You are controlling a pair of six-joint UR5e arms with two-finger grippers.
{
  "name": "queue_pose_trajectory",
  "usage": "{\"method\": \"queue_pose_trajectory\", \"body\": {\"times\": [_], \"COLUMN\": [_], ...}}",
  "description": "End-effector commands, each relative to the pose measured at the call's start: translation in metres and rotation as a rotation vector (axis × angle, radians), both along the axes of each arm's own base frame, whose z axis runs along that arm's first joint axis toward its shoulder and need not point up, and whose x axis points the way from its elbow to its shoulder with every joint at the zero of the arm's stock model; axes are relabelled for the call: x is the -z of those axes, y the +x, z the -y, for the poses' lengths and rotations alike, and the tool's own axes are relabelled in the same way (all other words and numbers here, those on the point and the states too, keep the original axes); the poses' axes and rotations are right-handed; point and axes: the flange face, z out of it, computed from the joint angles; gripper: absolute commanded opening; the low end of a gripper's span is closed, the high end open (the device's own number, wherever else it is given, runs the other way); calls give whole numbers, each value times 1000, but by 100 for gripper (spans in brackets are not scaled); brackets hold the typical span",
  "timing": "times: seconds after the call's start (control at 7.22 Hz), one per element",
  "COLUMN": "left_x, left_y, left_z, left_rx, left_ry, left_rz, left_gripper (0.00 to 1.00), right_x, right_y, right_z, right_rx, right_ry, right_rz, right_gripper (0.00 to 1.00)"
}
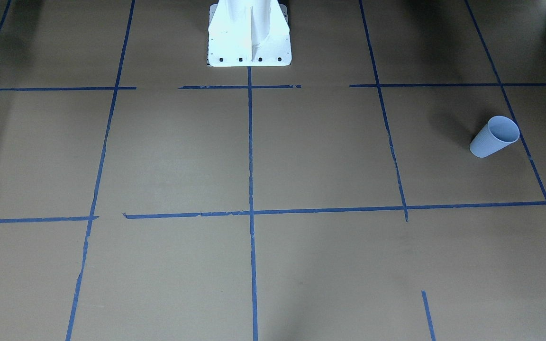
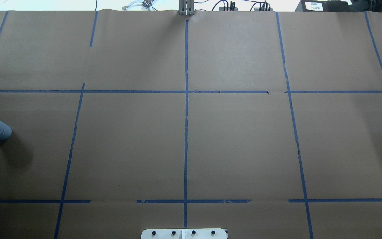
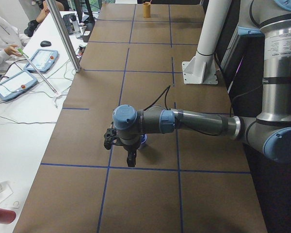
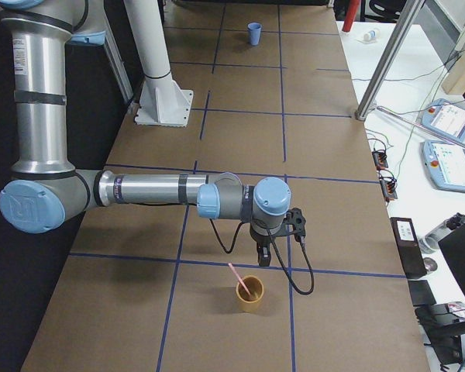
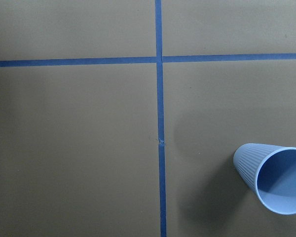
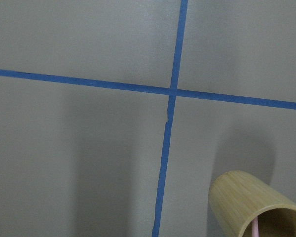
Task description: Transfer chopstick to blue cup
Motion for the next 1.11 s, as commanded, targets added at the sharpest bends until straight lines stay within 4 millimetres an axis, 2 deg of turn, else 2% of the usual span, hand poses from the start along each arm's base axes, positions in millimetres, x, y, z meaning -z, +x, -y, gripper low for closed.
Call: {"method": "queue_pose_trajectory", "body": {"times": [0.0, 0.55, 0.97], "left_x": [4, 13, 0], "left_y": [-1, 1, 4], "left_z": [2, -1, 0], "left_rx": [5, 8, -4], "left_ry": [4, 23, 12], "left_rz": [10, -3, -2], "left_gripper": [100, 100, 100], "right_x": [1, -3, -1], "right_y": [0, 0, 1], "right_z": [1, -3, -2], "right_rx": [-1, 7, 8], "right_ry": [2, 3, 53], "right_rz": [0, 2, -1], "right_gripper": [100, 100, 100]}}
